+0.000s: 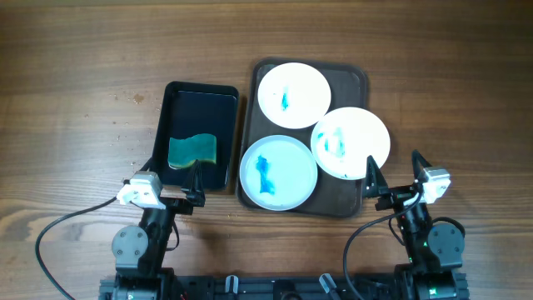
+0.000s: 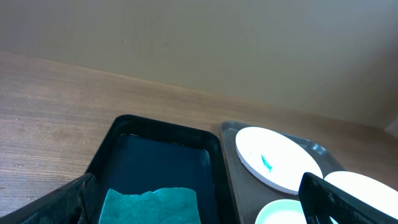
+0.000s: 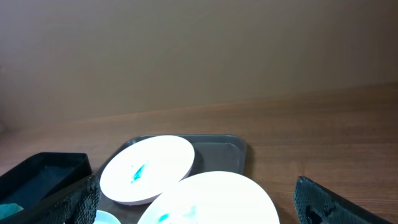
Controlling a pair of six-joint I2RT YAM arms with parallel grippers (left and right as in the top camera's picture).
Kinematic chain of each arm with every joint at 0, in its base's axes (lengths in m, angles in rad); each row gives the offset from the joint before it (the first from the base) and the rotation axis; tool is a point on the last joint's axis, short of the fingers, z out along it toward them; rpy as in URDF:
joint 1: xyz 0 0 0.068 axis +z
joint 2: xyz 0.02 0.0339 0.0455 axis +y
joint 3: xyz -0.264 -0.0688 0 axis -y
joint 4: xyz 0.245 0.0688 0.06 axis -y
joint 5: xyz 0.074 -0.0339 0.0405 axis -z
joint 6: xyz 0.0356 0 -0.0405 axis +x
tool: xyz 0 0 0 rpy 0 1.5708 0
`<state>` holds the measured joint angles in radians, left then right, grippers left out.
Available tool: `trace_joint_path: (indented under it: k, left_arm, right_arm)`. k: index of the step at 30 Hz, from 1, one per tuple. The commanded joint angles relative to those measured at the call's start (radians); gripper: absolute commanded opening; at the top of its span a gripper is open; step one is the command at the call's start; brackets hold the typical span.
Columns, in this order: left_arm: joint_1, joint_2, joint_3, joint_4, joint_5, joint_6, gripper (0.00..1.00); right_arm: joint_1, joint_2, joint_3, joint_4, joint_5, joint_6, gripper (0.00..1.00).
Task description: Clean dirty plates on tray and stack at the side
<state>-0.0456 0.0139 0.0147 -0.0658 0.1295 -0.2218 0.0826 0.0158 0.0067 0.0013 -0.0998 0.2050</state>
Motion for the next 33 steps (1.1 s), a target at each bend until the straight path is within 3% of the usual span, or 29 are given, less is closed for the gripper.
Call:
trace_joint_path:
  k: [1, 26, 33]
  left_arm:
    - [0.007, -0.007, -0.009, 0.004, 0.016, 0.009, 1.00]
    - [0.006, -0.007, -0.009, 0.005, 0.016, 0.009, 1.00]
    - [0.006, -0.007, -0.005, 0.088, 0.085, 0.001, 1.00]
  right_arm:
    - [0.003, -0.002, -0.002, 0.005, 0.011, 0.006, 1.00]
    - [0.003, -0.002, -0.002, 0.010, 0.012, 0.008, 1.00]
    - [0.003, 0.002, 0.058, 0.034, -0.164, 0.004, 1.00]
